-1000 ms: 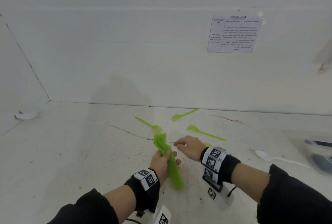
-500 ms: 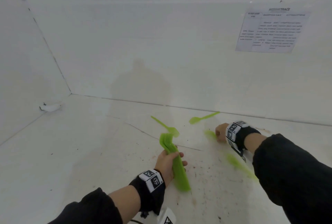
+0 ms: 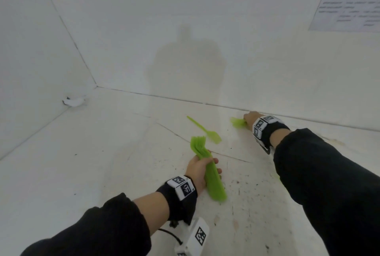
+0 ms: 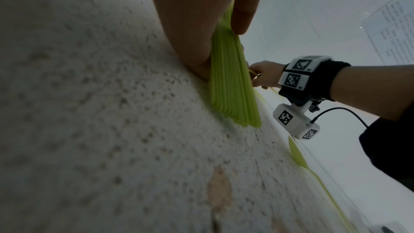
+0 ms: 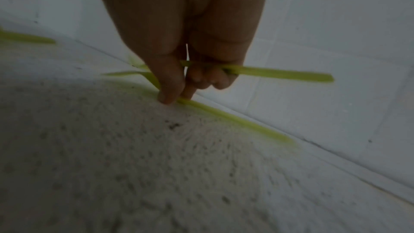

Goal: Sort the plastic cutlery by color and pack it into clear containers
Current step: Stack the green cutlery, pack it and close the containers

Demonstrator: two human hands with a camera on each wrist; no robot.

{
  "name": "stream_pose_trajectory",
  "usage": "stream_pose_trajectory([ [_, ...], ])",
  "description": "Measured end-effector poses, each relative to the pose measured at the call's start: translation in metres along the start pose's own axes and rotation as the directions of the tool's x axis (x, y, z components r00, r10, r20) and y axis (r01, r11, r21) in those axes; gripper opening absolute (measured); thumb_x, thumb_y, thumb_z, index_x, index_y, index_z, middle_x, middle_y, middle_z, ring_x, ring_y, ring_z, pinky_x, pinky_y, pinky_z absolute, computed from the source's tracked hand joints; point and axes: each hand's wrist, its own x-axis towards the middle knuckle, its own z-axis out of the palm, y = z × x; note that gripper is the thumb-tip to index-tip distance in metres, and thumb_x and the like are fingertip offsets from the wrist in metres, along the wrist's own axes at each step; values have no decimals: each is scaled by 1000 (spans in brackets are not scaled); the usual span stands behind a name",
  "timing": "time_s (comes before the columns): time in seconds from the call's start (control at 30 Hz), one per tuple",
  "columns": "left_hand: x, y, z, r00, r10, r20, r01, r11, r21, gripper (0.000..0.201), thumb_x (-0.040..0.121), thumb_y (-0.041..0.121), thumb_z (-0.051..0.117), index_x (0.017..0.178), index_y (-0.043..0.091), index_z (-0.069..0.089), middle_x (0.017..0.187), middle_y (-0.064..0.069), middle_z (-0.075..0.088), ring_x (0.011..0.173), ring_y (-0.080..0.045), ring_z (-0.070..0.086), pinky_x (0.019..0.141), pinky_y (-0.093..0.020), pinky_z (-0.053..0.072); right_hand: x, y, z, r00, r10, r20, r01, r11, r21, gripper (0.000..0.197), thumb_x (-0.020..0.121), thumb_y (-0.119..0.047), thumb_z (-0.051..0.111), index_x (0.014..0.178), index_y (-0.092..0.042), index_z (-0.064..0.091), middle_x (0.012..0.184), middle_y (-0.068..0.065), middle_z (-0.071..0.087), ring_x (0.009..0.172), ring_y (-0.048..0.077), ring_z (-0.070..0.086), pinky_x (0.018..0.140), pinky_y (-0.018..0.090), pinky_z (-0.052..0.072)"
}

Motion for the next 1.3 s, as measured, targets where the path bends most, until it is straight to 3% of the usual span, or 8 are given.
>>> stream_pose_trajectory([
  [0.2,-1,-7,2,1000,5,-2,-5,1000,10,17,94,-3,42,90,13,49,74,-9,53,47,-22,53,48,-29,48,-13,-36,-10,981,-176,-87,189,965,179,50,97,-24,45,143,-11,30,130,20,51,118,34,51,97,35,40],
  [0.4,-3,-8,0,1000,0,-12,0,1000,-1,15,93,-4,43,90,10,49,73,-10,54,53,-24,52,53,-32,47,-24,-77,-27,894,-442,-75,447,891,72,43,87,-7,48,128,-19,53,105,10,57,97,25,55,83,32,47],
  [0.5,-4,-9,-1,1000,-7,-9,7,1000,-5,15,93,-4,44,91,10,49,73,-10,55,49,-23,54,52,-31,49,-18,-87,-29,899,-437,-15,436,899,-43,47,90,-2,45,131,-25,51,121,4,47,94,23,52,62,24,41],
  [0.63,-3,-9,-4,1000,-9,-2,9,999,-31,14,92,-5,44,93,8,49,73,-11,54,48,-22,55,52,-31,50,-11,-92,-23,899,-439,14,437,891,-121,40,91,-7,50,126,-26,56,140,4,38,120,22,48,94,33,40],
  [0.73,-2,-9,-5,1000,-3,-6,2,999,-45,15,92,-5,43,93,8,49,72,-11,54,48,-22,55,51,-30,50,-8,-89,-22,876,-483,-2,480,870,-116,28,90,-15,57,117,-19,59,133,2,38,103,25,57,76,29,40],
  [0.93,-4,-9,-6,998,49,-36,-51,997,-54,11,94,-1,46,89,9,49,72,-11,53,46,-20,54,48,-28,49,-42,-79,-18,956,-245,-159,288,889,357,30,86,-28,64,108,-7,62,112,12,61,108,28,56,86,29,39],
  [1.17,-12,-8,3,985,155,-74,-161,984,-83,3,96,7,47,96,6,50,82,-14,56,57,-22,57,46,-28,51,-132,-82,19,997,-74,-20,49,409,911,19,81,-30,70,73,-19,56,59,-5,52,48,12,41,41,20,34],
  [1.3,-26,-15,11,988,152,-31,-154,982,-108,10,95,4,48,92,8,57,97,-20,62,78,-29,60,76,-43,51,-165,-87,34,1000,-25,-16,23,290,957,22,80,-33,71,72,-19,55,55,-4,53,42,11,38,41,20,32],
])
